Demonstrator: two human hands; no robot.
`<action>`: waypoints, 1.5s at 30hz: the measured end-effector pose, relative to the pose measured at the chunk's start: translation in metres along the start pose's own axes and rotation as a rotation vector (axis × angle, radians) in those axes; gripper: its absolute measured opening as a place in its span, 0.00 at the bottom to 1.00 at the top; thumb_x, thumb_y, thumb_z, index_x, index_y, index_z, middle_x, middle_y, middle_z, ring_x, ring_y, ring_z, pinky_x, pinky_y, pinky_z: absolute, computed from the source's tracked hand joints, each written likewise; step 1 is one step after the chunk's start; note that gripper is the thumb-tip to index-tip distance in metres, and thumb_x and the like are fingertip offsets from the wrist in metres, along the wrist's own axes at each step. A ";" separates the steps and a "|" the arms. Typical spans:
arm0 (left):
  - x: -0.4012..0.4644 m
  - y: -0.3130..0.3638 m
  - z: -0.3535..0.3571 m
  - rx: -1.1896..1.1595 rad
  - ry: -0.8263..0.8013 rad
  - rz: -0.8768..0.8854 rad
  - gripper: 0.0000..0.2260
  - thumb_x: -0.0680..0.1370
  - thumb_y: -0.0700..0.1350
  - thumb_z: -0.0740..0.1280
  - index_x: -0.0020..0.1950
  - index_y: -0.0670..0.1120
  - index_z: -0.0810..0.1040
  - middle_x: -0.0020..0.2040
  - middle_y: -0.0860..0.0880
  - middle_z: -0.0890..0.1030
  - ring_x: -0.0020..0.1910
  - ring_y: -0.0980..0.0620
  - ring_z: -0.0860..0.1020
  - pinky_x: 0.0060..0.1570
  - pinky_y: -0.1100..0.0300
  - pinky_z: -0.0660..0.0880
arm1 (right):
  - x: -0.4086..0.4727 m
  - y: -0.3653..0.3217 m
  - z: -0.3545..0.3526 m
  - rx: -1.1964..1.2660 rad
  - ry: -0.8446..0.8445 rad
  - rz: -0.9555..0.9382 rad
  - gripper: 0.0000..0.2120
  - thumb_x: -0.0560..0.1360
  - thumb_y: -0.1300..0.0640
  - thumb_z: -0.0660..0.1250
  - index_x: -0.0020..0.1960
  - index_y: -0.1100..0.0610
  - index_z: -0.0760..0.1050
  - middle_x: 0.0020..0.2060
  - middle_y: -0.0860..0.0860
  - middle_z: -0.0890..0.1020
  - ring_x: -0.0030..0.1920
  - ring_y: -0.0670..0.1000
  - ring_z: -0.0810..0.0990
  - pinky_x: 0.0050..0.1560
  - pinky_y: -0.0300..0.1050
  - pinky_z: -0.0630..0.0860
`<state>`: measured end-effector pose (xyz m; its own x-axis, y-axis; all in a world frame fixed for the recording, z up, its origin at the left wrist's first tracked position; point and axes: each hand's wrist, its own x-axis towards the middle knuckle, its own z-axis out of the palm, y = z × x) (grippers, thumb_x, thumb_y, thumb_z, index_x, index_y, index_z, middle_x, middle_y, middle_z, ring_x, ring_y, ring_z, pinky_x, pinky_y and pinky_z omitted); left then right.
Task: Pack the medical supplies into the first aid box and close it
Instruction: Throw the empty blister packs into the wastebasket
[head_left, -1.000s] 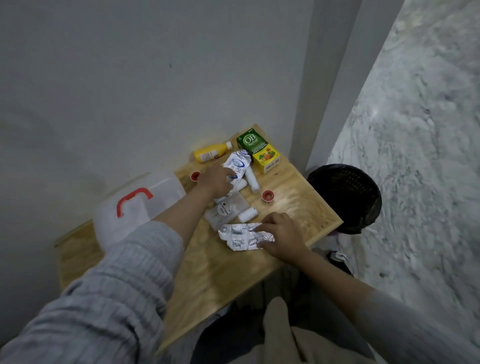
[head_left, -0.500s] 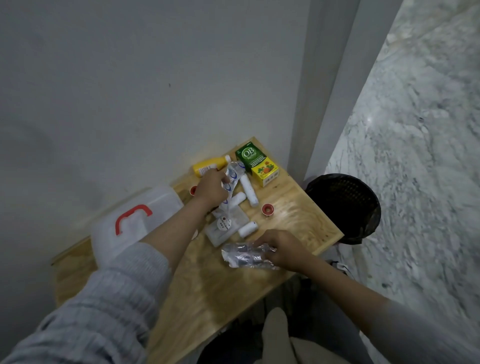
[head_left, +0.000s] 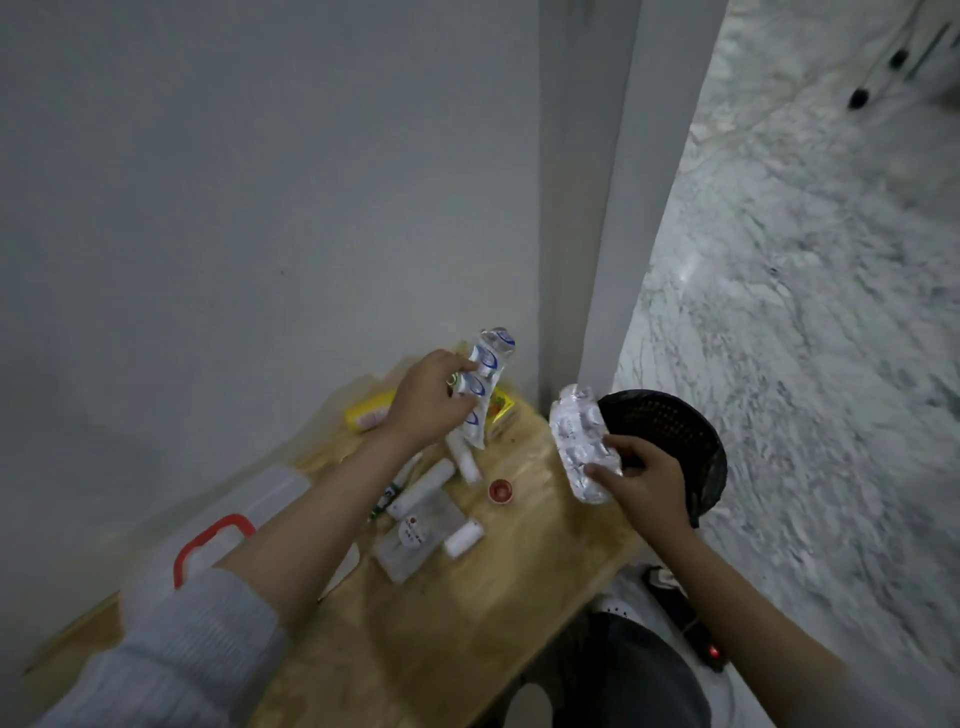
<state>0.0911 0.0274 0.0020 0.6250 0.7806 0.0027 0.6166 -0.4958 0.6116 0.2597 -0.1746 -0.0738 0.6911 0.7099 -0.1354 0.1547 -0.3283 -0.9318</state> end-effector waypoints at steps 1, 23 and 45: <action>0.009 0.012 0.011 -0.024 -0.013 0.017 0.17 0.70 0.40 0.70 0.59 0.43 0.79 0.54 0.47 0.77 0.47 0.50 0.76 0.47 0.60 0.70 | 0.006 0.004 -0.007 0.010 0.071 0.050 0.16 0.65 0.60 0.77 0.52 0.57 0.80 0.43 0.50 0.82 0.42 0.42 0.80 0.46 0.36 0.76; 0.138 0.090 0.316 0.080 -0.700 -0.152 0.23 0.72 0.44 0.68 0.65 0.38 0.72 0.67 0.41 0.73 0.66 0.44 0.71 0.61 0.55 0.68 | 0.152 0.167 -0.101 -0.178 0.095 0.553 0.19 0.71 0.61 0.68 0.60 0.65 0.72 0.51 0.59 0.79 0.52 0.59 0.78 0.51 0.51 0.75; 0.029 0.070 0.138 -0.111 -0.096 -0.015 0.24 0.75 0.47 0.67 0.70 0.45 0.67 0.71 0.48 0.68 0.71 0.51 0.65 0.66 0.64 0.59 | 0.085 0.040 -0.015 -0.051 0.015 -0.016 0.23 0.73 0.55 0.69 0.67 0.56 0.70 0.60 0.49 0.77 0.61 0.49 0.74 0.59 0.42 0.71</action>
<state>0.2187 -0.0376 -0.0643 0.6624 0.7450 -0.0790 0.5726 -0.4354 0.6947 0.3352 -0.1375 -0.1176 0.6986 0.7062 -0.1151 0.2016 -0.3486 -0.9154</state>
